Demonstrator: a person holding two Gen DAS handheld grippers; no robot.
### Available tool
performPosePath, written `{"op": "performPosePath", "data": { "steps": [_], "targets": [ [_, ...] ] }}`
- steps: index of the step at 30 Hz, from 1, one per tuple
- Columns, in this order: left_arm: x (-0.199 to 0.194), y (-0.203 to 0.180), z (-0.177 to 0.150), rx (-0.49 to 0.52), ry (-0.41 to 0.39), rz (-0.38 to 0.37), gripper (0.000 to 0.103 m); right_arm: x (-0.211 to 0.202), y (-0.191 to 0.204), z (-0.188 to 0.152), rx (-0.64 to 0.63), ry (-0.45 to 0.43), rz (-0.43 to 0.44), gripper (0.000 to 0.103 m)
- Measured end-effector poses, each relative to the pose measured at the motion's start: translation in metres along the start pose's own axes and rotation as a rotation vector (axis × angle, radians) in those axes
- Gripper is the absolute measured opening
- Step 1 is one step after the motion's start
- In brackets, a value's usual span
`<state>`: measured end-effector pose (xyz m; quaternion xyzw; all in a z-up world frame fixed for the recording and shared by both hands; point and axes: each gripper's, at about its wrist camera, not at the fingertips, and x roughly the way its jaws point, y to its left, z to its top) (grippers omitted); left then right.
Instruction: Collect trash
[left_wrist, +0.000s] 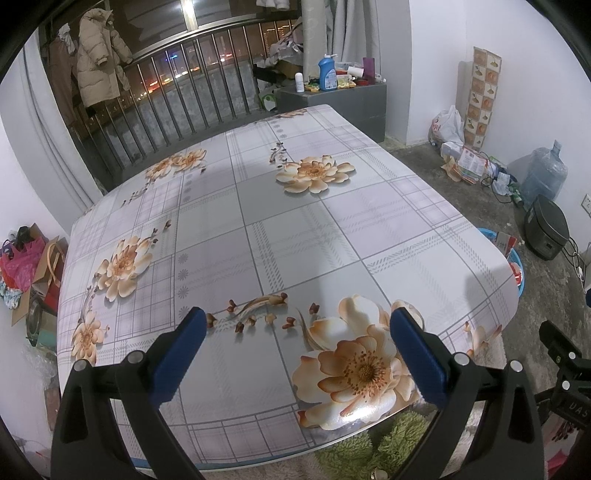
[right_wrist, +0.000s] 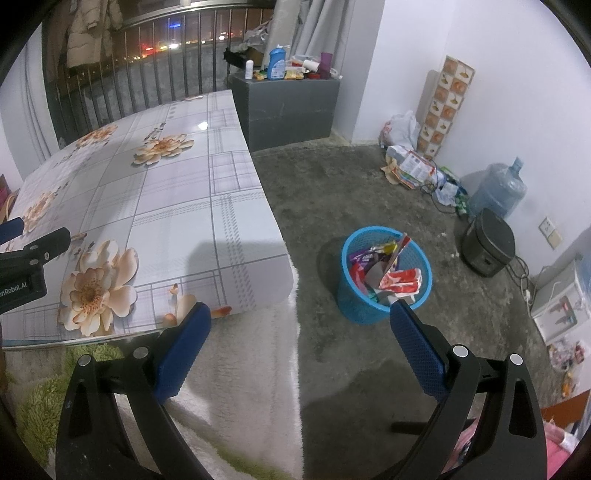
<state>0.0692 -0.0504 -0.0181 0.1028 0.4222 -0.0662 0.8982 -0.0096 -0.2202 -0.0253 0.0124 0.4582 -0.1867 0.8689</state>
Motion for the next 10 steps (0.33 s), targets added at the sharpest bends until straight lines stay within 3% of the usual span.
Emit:
{"op": "performPosePath", "data": {
  "steps": [10],
  "targets": [
    [0.0003, 0.0005, 0.0004, 0.0, 0.001, 0.0, 0.097, 0.0006, 0.0003, 0.0003, 0.0, -0.001, 0.001, 0.093]
  ]
}}
